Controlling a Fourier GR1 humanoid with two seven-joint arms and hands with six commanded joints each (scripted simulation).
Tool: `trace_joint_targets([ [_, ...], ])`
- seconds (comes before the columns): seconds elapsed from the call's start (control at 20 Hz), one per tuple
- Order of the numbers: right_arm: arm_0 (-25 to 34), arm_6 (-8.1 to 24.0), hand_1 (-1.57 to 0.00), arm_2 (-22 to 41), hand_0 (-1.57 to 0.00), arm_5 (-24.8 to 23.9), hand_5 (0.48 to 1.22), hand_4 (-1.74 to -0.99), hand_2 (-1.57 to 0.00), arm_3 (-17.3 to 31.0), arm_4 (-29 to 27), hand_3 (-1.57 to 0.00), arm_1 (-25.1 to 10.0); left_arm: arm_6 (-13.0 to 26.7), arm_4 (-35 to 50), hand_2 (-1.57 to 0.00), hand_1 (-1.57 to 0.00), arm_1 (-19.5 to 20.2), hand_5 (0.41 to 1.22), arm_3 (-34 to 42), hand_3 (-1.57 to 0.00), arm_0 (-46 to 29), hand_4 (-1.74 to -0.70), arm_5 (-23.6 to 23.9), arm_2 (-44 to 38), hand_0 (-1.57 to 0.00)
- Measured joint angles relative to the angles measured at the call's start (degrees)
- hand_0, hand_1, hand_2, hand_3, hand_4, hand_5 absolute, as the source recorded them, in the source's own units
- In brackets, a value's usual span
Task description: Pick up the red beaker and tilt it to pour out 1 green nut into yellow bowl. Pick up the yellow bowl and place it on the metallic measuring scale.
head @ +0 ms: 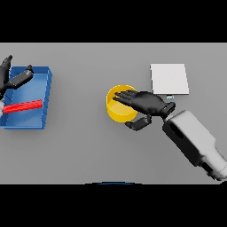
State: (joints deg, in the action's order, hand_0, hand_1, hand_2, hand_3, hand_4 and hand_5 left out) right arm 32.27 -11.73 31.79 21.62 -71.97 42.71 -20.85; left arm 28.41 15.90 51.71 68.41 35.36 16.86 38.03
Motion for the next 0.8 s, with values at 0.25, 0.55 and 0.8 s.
trace_joint_targets([
  [0.25, 3.0, 0.8, 0.00, 2.3, 0.00, 2.8, 0.671, -1.295, 0.00, 3.9, 1.2, 0.00, 1.3, 0.5, 0.2, 0.00, 0.00, -0.3, 0.735, 0.3, 0.00, 0.1, -0.80, 0.2, 0.0, 0.00],
  [0.55, 5.2, 0.6, 0.00, 4.5, 0.00, 5.2, 0.713, -1.304, 0.00, 6.3, 2.8, 0.00, 1.2, -0.3, -0.4, 0.00, 0.00, -0.7, 0.731, -1.2, 0.00, 0.5, -0.79, 0.0, 0.1, 0.00],
  [0.8, 6.4, 2.9, -0.24, 5.7, -0.26, 5.9, 0.900, -1.387, -0.23, 7.5, 3.9, -0.25, 2.7, -1.1, -0.1, 0.00, 0.00, -0.4, 0.722, -1.7, 0.00, 0.8, -0.79, -0.5, -0.3, 0.00],
])
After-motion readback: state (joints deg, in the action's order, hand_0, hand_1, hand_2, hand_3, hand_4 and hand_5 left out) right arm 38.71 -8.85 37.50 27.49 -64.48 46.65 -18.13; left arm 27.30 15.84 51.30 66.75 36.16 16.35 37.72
